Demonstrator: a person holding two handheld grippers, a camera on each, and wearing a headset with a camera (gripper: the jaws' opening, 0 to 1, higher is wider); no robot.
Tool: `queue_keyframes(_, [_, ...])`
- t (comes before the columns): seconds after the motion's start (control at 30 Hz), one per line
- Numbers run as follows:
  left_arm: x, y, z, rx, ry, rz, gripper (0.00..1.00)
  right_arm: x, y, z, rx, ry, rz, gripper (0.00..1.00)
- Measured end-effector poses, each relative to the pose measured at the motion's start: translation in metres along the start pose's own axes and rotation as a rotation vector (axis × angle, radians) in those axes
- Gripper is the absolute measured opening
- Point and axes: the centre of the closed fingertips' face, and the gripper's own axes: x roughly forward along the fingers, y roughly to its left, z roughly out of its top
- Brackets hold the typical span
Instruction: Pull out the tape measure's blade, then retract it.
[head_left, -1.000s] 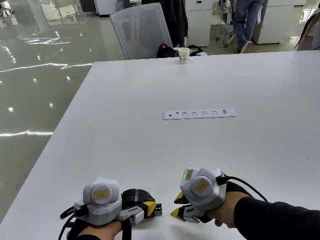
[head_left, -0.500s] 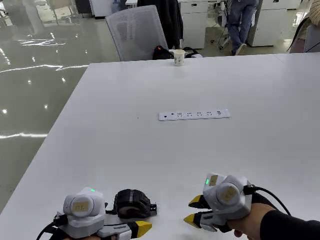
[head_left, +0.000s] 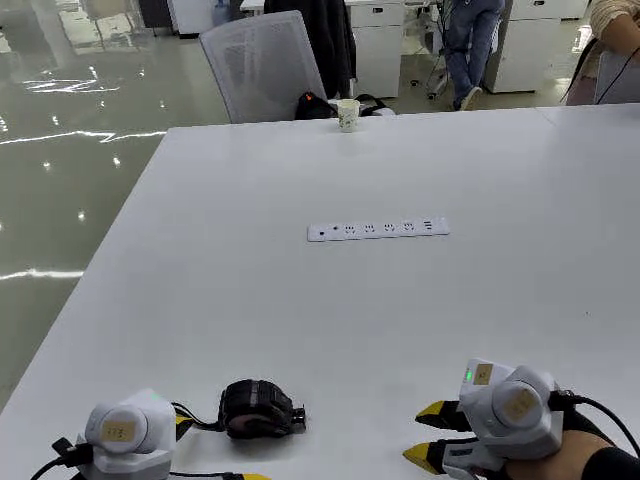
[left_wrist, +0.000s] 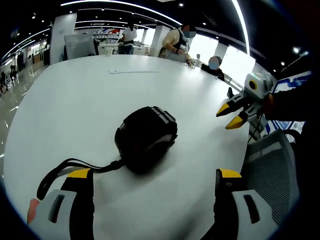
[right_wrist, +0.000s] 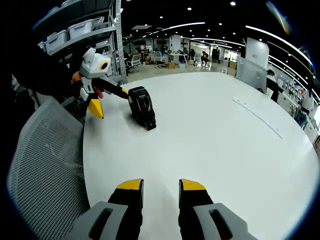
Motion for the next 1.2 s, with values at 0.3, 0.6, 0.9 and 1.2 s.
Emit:
queue_keyframes(0.3, [-0.022,0.006,0.0,-0.027,-0.007,-0.016,0.99,-0.025,-0.01,-0.024,0.06,0.004,-0.036,0.37])
queue_keyframes(0.6, [-0.046,0.016,0.0,0.002,-0.015,-0.022,0.98,-0.054,-0.028,-0.05,0.096,0.038,-0.102,0.56])
queue_keyframes(0.9, [-0.069,0.023,-0.001,0.079,0.04,-0.019,0.99,-0.088,-0.041,-0.059,0.154,-0.003,-0.133,0.71])
queue_keyframes(1.2, [-0.088,0.03,0.006,0.121,0.043,0.006,0.99,-0.124,-0.047,-0.076,0.191,0.006,-0.146,0.84])
